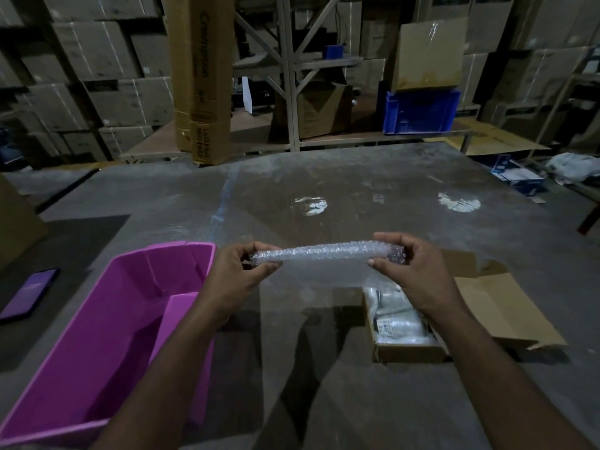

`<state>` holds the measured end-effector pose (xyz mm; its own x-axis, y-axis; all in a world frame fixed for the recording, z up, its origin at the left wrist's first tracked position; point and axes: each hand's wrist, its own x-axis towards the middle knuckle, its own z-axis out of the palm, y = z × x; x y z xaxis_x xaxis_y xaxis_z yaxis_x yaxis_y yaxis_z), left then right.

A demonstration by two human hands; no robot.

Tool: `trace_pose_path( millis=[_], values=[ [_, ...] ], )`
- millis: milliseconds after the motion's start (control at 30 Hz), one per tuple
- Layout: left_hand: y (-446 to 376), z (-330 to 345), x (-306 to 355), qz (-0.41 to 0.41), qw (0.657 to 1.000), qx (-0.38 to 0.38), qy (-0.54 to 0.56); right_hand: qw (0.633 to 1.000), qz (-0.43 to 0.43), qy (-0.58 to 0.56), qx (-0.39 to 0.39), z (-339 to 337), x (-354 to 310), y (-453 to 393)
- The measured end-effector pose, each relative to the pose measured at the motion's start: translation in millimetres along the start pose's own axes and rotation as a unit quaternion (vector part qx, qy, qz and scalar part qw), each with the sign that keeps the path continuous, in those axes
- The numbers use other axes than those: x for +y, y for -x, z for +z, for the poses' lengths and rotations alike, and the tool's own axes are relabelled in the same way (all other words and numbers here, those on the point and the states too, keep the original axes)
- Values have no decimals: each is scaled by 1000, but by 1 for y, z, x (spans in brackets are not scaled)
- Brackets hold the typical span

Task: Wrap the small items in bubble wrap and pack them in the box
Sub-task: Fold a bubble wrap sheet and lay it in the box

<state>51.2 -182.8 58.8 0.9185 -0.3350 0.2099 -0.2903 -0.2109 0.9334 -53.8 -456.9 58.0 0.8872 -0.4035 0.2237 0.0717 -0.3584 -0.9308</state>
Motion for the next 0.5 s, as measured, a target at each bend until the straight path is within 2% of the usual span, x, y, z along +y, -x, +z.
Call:
trace_pose_path(
  millis=[200,300,367,433,500],
  values=[
    [-6,-3,0,9,999,10,-40,1000,4,15,14,1,1,-2],
    [-9,-3,-4,27,997,33,-61,998,-17,60,18,3,1,-4],
    [-8,-2,-2,37,997,19,-59,997,-23,78,18,3,1,-6],
    [-6,-1,1,29,999,-20,-26,999,-9,44,4,2,2,-8],
    [-6,1,3,25,999,-33,-13,998,22,-36,-37,0,2,-10]
  ],
)
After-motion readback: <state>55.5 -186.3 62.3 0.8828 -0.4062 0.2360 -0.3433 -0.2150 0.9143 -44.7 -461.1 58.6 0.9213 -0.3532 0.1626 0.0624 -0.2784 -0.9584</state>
